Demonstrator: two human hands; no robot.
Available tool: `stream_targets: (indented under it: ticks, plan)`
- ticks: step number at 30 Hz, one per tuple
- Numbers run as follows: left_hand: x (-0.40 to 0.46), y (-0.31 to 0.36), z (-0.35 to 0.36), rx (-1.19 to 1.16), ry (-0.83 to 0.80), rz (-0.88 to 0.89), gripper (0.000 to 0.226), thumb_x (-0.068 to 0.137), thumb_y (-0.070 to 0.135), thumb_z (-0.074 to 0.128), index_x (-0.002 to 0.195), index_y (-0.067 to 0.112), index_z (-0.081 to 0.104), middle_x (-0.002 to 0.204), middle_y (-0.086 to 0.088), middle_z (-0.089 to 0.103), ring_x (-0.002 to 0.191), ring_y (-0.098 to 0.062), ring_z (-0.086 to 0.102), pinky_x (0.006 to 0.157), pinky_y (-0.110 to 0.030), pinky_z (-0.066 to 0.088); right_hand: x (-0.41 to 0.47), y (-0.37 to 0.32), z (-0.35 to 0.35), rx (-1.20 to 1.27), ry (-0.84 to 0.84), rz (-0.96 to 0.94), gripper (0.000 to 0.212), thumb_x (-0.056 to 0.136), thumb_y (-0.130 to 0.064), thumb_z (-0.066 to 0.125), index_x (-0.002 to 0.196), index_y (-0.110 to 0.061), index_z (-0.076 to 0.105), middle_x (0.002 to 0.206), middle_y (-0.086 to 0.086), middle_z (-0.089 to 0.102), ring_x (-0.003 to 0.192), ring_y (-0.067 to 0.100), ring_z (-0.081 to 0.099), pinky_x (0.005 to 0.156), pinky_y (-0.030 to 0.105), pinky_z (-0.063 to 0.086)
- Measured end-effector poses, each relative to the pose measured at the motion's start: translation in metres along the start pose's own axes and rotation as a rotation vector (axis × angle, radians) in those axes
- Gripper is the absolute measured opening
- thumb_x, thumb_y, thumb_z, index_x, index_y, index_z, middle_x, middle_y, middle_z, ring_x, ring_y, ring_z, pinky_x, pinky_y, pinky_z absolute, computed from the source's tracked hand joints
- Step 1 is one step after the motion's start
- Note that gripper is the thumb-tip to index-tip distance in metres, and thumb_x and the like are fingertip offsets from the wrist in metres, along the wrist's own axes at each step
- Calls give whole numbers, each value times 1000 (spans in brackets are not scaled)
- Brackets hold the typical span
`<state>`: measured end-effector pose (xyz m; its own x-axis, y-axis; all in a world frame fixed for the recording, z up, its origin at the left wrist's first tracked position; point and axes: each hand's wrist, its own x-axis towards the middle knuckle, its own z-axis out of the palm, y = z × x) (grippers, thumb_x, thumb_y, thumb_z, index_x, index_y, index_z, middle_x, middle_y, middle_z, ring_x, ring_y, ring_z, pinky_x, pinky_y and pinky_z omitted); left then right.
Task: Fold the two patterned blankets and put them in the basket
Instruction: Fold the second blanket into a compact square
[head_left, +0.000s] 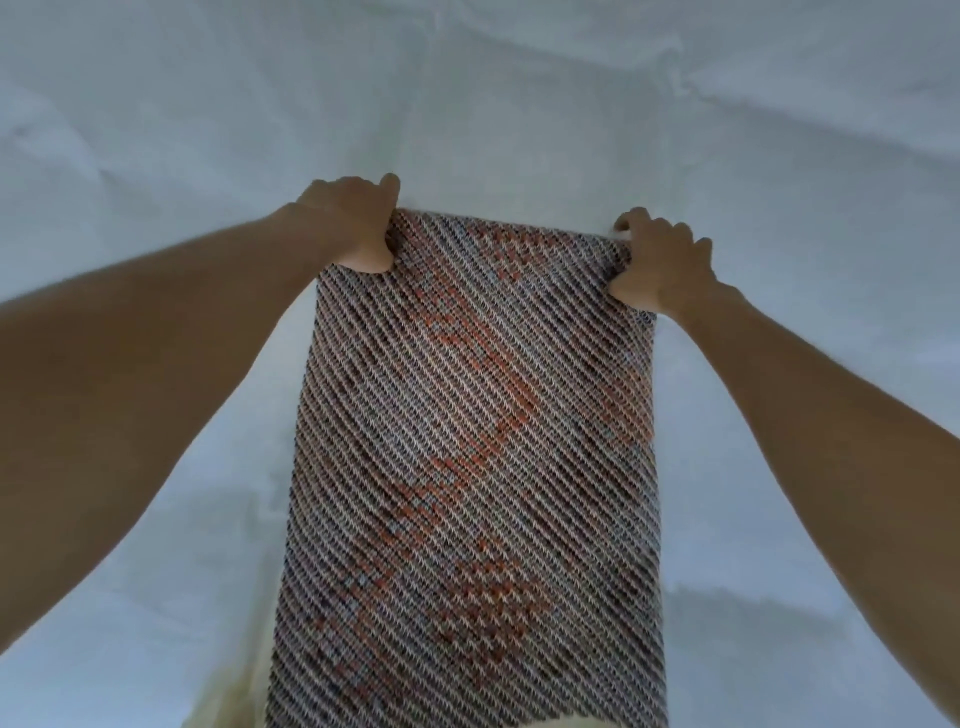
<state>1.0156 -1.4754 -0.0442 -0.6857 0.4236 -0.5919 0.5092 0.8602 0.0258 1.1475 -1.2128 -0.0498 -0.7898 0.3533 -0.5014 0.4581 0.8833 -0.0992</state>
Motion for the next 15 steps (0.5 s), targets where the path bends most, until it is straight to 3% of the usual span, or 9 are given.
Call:
stream_targets:
  ticks: [2,5,12,15]
  plan:
    - [4,-2,3,-1,-42,62,54,79,22,66,125,15,39,96,-7,56,90,-27,56,73,-39,49,2,0,4,43,-12,-55,68,72,-12,60,136,-25,38,130,11,48,123,33,40,103,48,28]
    - [4,-7,0,-41,-65,89,52,79,26,68,123,15,44,99,-7,56,94,-28,55,76,-40,50,2,1,5,168,-4,-90,60,80,-17,54,138,-23,40,136,10,48,126,31,41,107,48,26]
    - [-21,-1,-21,63,18,187,15,82,16,63,92,14,52,79,-1,52,84,-24,52,69,-34,43,-23,1,-17,3,139,-155,33,77,-5,56,109,-12,54,107,11,54,103,31,50,96,41,33]
    - [-47,-2,-28,78,101,229,14,83,14,62,92,12,51,82,-4,51,84,-24,50,70,-35,41,-45,6,-27,3,194,-176,25,78,-6,62,101,-12,54,95,8,50,96,30,49,91,41,35]
